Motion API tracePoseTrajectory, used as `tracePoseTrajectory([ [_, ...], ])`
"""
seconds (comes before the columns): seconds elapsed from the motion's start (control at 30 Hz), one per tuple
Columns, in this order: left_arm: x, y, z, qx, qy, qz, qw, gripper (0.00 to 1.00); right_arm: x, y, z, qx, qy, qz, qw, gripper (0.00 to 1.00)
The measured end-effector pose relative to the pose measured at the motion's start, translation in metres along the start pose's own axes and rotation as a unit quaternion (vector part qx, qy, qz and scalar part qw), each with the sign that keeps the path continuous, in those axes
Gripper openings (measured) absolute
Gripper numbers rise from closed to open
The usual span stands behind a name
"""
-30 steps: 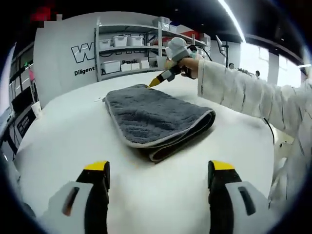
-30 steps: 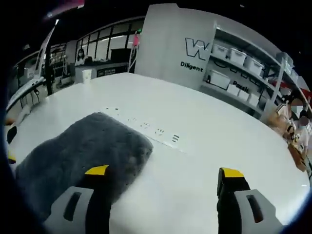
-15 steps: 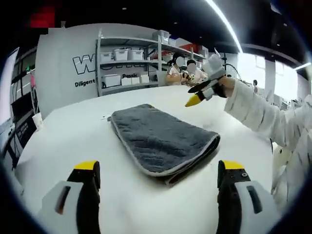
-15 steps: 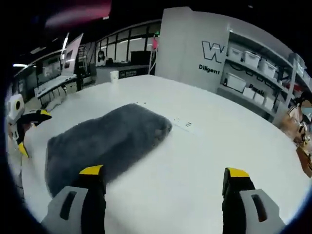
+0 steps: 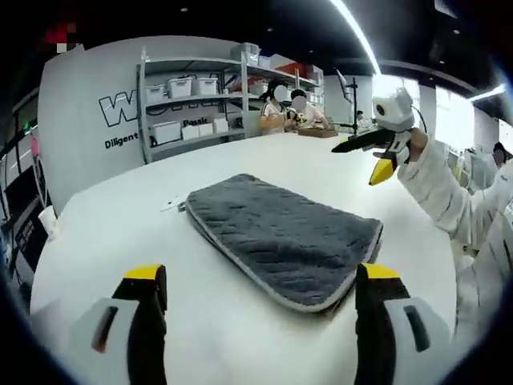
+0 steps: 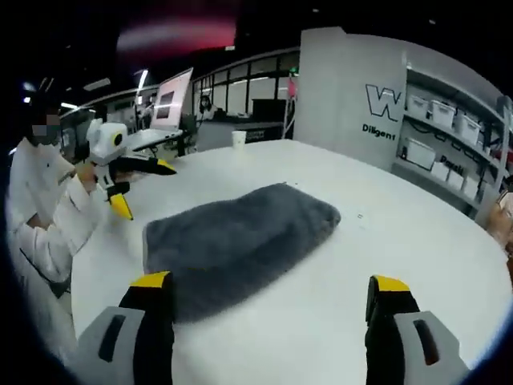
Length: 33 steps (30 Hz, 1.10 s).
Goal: Open the folded towel by lifting each exposed corner and separating the folded layers until the towel lies flat within the target outline without major curled edges
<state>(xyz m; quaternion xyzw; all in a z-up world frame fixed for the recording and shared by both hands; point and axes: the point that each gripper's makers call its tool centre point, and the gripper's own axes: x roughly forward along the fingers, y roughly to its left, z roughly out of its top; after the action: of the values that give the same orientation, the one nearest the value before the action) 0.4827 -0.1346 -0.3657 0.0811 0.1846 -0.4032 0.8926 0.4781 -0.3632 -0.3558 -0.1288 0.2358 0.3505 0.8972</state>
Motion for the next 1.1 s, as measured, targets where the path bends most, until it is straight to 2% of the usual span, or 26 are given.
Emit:
tracePoseTrajectory([
  [0.1, 0.002, 0.007, 0.003, -0.011, -0.017, -0.016, 0.9997, 0.96, 0.005, 0.008, 0.001, -0.004, -0.003, 0.005, 1.0000, 0.99],
  [0.2, 0.003, 0.008, 0.000, -0.013, -0.016, -0.030, 0.9994, 0.94, 0.009, 0.018, 0.000, -0.002, -0.007, 0.015, 0.9999, 0.99],
  [0.27, 0.005, 0.010, -0.007, -0.014, -0.011, -0.036, 0.9992, 0.96, 0.010, 0.021, -0.001, -0.002, -0.008, 0.014, 0.9999, 0.99],
  [0.37, 0.006, 0.011, -0.018, -0.007, 0.008, -0.037, 0.9993, 0.94, 0.012, 0.027, -0.003, -0.011, -0.001, 0.013, 0.9999, 0.99],
  [0.4, 0.006, 0.010, -0.024, -0.001, 0.022, -0.035, 0.9991, 0.94, 0.012, 0.029, -0.004, -0.014, 0.002, 0.017, 0.9998, 0.99],
  [0.5, 0.006, 0.013, -0.026, -0.009, 0.029, -0.028, 0.9991, 0.95, 0.012, 0.032, -0.004, -0.013, 0.003, 0.021, 0.9997, 0.99],
  [0.53, 0.004, 0.013, -0.028, 0.007, 0.037, -0.024, 0.9990, 0.95, 0.012, 0.031, -0.005, -0.009, 0.002, 0.016, 0.9998, 0.99],
  [0.67, 0.000, 0.008, -0.028, 0.009, 0.033, -0.031, 0.9989, 0.96, 0.012, 0.040, -0.006, -0.011, 0.003, 0.013, 0.9999, 0.99],
  [0.77, -0.003, 0.008, -0.033, 0.018, 0.046, -0.029, 0.9984, 0.96, 0.016, 0.058, -0.005, -0.026, 0.011, 0.029, 0.9992, 0.99],
  [0.9, -0.007, 0.011, -0.038, 0.008, 0.049, -0.028, 0.9984, 0.96, 0.024, 0.087, 0.005, -0.056, 0.009, 0.042, 0.9975, 0.98],
  [1.03, -0.011, 0.007, -0.042, 0.005, 0.049, -0.038, 0.9981, 0.94, 0.034, 0.116, 0.015, -0.054, -0.009, 0.073, 0.9958, 0.90],
  [1.1, -0.011, 0.007, -0.046, 0.008, 0.059, -0.038, 0.9975, 0.94, 0.041, 0.132, 0.019, -0.064, -0.010, 0.088, 0.9940, 0.87],
])
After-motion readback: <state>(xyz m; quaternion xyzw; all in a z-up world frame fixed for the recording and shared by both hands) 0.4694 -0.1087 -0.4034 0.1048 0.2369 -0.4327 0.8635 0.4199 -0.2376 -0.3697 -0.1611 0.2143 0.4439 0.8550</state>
